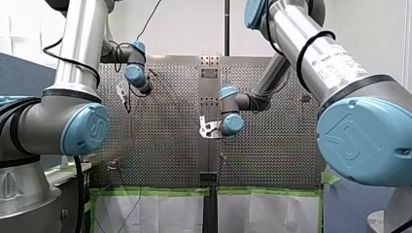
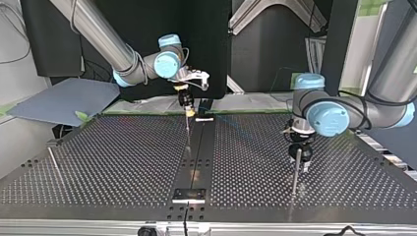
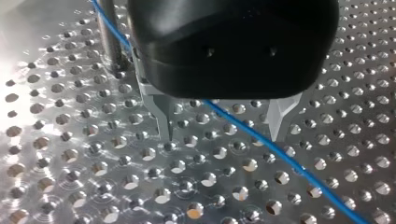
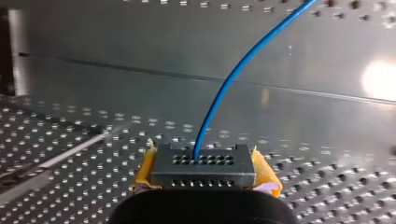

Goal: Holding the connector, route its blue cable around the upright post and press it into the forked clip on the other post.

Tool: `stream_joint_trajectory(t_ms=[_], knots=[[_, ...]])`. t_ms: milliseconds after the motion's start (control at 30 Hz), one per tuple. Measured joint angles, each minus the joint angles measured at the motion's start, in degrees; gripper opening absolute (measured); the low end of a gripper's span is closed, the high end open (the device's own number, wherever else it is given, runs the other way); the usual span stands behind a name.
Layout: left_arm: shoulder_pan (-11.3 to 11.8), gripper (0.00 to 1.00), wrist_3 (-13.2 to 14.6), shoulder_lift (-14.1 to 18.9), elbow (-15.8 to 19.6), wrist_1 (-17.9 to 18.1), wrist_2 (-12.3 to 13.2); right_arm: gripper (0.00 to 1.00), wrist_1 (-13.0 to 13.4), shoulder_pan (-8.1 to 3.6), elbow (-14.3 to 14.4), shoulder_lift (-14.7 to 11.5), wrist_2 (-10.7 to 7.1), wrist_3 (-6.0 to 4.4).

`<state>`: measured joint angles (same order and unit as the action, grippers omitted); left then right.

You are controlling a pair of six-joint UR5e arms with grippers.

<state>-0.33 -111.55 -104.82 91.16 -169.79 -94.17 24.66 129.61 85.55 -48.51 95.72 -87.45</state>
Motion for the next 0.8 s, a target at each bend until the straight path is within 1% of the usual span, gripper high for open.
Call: stream_joint_trajectory(t_ms=[233,367,433,567,667,800], knots=[[-0.1,1.00,-0.7,-1.1,-0.4,0.3,1.1,0.00,2.4,0.44,2.5,0.6,-0.04,-0.52],[-0.2,1.00,-0.9,-1.3,-0.5,0.4,1.1,0.00,4.2,0.56,4.3,1.0,-0.14,-1.02],[-0.2,1.00,-0.9,-1.5,-0.5,0.5,1.1,0.00,5.1,0.68,5.1,1.6,-0.08,-1.03],[-0.3,1.00,-0.9,-1.7,-0.5,0.6,1.0,0.00,6.6,1.04,6.1,3.2,0.93,-0.87],[-0.3,1.00,-0.9,-1.7,-0.5,0.6,1.0,0.00,7.0,1.36,6.2,4.5,1.82,-0.75],[-0.4,1.00,-0.9,-1.7,-0.5,0.7,1.0,0.00,7.5,1.64,6.2,6.1,2.46,-0.70]])
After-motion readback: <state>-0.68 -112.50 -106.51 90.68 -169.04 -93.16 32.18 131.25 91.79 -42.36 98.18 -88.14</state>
